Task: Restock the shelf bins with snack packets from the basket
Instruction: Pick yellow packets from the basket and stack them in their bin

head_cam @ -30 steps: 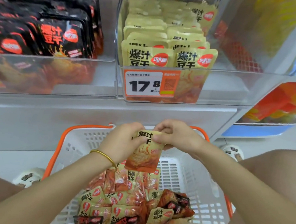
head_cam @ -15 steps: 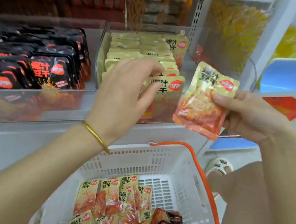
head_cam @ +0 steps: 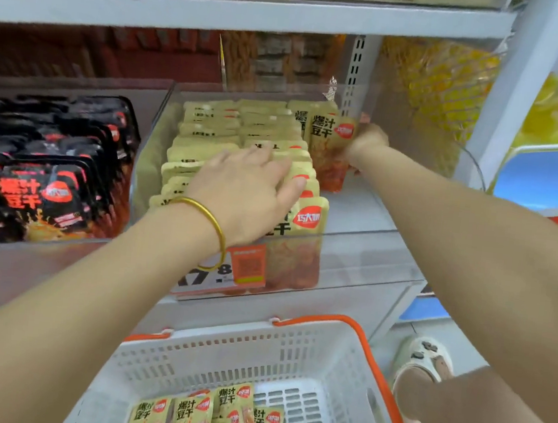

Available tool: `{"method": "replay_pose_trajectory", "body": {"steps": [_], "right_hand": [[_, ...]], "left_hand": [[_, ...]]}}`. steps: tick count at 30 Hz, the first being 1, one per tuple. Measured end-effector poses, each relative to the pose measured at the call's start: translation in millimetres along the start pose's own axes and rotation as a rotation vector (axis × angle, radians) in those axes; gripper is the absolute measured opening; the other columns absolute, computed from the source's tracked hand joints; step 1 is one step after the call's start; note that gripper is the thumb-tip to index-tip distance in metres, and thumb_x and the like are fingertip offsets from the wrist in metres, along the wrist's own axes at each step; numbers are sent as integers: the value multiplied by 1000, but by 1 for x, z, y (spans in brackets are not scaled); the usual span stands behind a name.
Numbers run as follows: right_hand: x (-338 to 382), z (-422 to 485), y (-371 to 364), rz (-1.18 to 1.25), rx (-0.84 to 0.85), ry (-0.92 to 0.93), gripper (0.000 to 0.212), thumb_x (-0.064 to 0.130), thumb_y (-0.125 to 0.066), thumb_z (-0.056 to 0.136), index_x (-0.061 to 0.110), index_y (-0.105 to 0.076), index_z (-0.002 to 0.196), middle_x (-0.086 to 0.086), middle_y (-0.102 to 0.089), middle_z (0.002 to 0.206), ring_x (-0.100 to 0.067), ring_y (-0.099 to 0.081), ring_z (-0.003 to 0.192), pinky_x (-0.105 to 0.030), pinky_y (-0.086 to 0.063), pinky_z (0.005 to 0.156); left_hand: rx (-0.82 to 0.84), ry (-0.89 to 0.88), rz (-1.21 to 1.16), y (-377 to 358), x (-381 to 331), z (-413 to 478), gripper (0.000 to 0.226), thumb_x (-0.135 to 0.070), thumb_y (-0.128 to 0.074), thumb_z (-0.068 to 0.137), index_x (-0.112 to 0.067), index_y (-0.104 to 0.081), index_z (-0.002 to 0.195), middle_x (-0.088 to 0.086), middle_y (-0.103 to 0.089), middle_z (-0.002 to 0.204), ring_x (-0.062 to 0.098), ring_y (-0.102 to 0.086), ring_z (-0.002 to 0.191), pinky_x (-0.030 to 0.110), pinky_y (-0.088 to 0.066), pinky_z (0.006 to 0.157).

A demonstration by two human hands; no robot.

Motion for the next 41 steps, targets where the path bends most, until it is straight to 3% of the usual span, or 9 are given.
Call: {"method": "replay_pose_trajectory", "body": {"steps": [7,12,14,19,22,30,33,38,41], "right_hand": [[23,30,-18,-68,-75,126,37,16,-72,80,6,-61,114,-13,-67,104,-26,-66,97,-37,-54,85],[23,16,-17,-69,-17,104,33,29,-73,81,12,-46,73,-16,-66,110,-30,-65,102,-39,-53,89],[22,2,-8,26,18,87,27,21,-74,82,6,-52,87,-17,-65,111,-32,-66,99,-40,-54,86],[45,-76,49,116,5,199,26,11,-73,82,7,-49,70,-14,-63,73,-30,-70,74,-44,-59,72],[56,-172,68,205,145,360,22,8,-68,85,7,-52,71,-14,-60,59,-17,-66,51,-31,-58,50],[-67,-286,-185,-318,1052,173,10,8,-57,93,1,-62,87,-16,-67,79,-27,-70,69,-27,-57,55],[-134,-296,-278,-575,1064,248,28,18,-56,94,-4,-61,111,-18,-67,107,-28,-68,93,-26,-53,63],[-186,-314,-363,-513,1007,207,50,24,-57,93,3,-40,136,-15,-43,138,-27,-51,117,-35,-44,98],[-191,-323,-390,-467,982,170,33,20,-53,96,4,-48,124,-16,-45,126,-27,-54,106,-34,-44,93]], "left_hand": [[-7,7,-13,-2,3,3,55,-51,-14,97,-31,-26,146,1,-11,159,14,-8,146,36,-5,116],[4,12,-27,-4,4,4,56,-51,-14,97,-29,-25,147,1,-12,159,15,-8,146,37,-6,118],[-23,14,-57,0,4,2,55,-51,-17,97,-28,-27,147,1,-15,158,15,-10,145,36,-7,118],[-405,-109,-206,47,-8,-38,51,-45,-29,95,-18,-52,131,3,-48,140,22,-39,131,31,-26,107],[-585,-295,-283,56,-21,-99,36,-27,-40,94,-7,-62,114,6,-62,119,25,-54,111,31,-34,96],[71,-186,-143,-131,20,-159,34,-27,-38,85,-17,-66,102,-1,-68,100,25,-62,93,38,-52,78],[252,-79,-46,-173,43,-161,30,-28,-42,93,-21,-62,114,-2,-63,116,21,-53,112,38,-43,97],[339,-9,51,-196,62,-157,31,-32,-37,96,-20,-58,117,-3,-58,121,19,-48,115,37,-42,96],[351,28,53,-201,68,-157,33,-31,-35,98,-21,-56,120,-2,-58,123,19,-47,116,35,-42,96]]}}
Point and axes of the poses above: each hand's wrist, its own z-axis towards the middle knuckle, its own y-axis out of the back of the hand, x = y × z, the point moved 10 cm from there along z, towards the middle knuckle
